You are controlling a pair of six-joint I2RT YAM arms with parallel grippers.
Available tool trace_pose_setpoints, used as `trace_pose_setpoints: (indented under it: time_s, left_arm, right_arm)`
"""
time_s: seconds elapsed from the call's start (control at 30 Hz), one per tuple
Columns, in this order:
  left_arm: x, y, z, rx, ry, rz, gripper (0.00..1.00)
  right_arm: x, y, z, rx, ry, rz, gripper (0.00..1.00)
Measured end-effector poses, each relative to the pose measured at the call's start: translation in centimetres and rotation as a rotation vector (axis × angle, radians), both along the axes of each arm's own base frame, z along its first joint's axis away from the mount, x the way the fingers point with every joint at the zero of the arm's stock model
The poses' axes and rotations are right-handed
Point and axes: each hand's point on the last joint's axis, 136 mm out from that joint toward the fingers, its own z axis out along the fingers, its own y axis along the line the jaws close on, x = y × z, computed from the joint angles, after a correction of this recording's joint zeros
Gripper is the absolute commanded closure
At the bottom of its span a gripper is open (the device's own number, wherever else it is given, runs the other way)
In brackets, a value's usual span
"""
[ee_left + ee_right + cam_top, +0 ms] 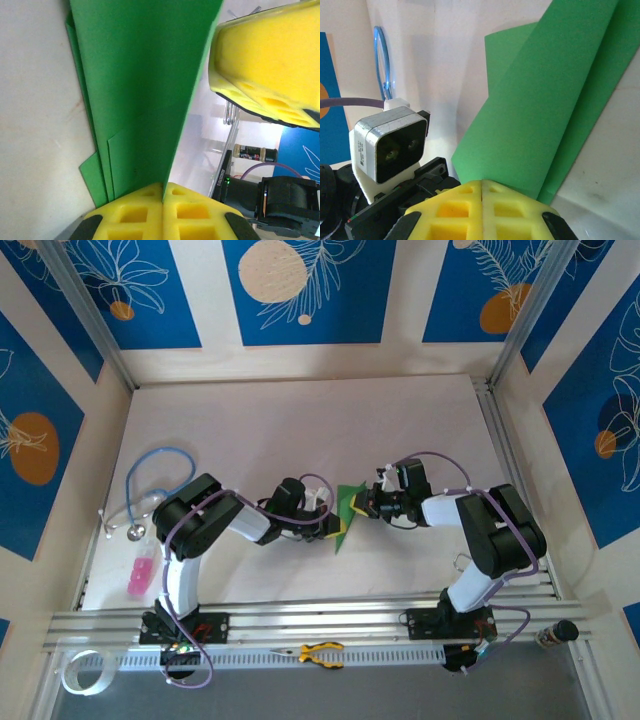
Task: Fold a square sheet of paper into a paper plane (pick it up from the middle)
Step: Fold the wing for the fifth time at the center of the table.
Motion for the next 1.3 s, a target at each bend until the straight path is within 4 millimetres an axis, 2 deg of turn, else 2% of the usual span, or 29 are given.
trace_pose_setpoints:
  time_s: [1.3]
  left_arm:
    - [0.5,0.3,-0.2,-0.009,0.062,0.036,1.00]
  right_arm:
    - [0.6,0.8,-1.5,-0.008,0.024,0.048,0.96]
